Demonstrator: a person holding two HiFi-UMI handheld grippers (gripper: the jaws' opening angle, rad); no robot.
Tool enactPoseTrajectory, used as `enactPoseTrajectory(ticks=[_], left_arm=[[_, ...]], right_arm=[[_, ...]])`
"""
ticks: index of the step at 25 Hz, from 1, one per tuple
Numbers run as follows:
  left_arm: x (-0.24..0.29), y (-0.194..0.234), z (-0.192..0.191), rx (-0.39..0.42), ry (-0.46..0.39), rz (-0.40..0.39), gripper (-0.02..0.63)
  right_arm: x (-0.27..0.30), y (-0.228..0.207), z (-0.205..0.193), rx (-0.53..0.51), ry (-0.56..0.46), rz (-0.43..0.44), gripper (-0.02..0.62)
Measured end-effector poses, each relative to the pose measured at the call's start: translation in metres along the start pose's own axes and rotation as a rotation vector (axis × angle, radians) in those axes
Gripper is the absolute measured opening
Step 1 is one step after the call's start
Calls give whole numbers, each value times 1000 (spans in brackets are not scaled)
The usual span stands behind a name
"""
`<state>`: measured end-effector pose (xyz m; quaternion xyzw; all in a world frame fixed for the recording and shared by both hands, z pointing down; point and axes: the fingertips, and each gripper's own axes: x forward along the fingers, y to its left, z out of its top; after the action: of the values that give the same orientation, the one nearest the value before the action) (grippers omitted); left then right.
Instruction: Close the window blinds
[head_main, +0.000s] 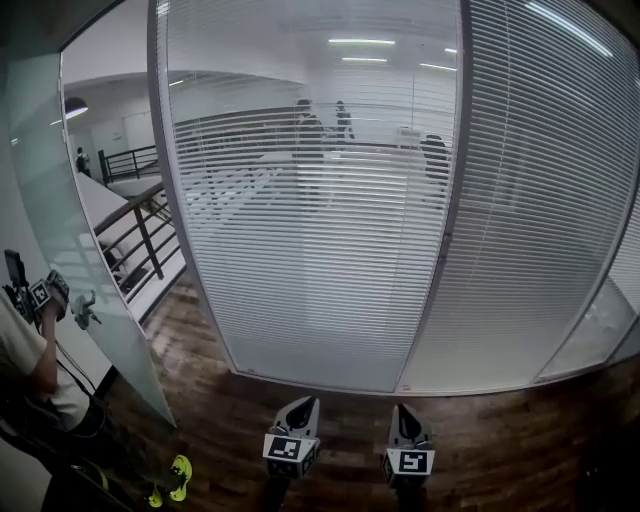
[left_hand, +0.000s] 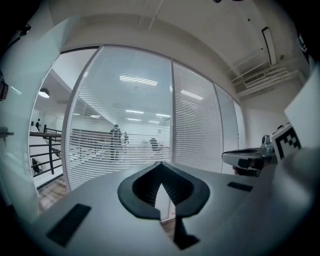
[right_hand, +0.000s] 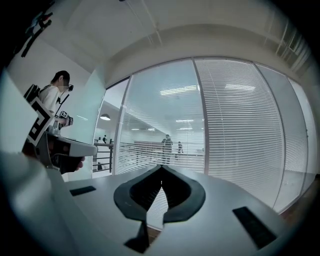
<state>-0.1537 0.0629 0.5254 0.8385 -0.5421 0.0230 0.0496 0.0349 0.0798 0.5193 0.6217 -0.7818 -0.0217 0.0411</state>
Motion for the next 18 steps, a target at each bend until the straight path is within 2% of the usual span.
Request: enactPoseTrajectory(ticks=[4, 9, 13, 18], left_arm=[[0, 5, 19, 42, -11, 10, 0], [0, 17, 28, 34, -9, 16, 0], [-4, 30, 35, 30, -35, 0, 0], [-4, 47, 48, 19, -31, 16, 0]], right_arm=[[5, 0, 1, 10, 41, -25, 3], [13, 20, 29, -30, -51, 20, 3], [17, 30, 37, 5, -29, -4, 3], [27, 38, 47, 3, -22, -14, 3]])
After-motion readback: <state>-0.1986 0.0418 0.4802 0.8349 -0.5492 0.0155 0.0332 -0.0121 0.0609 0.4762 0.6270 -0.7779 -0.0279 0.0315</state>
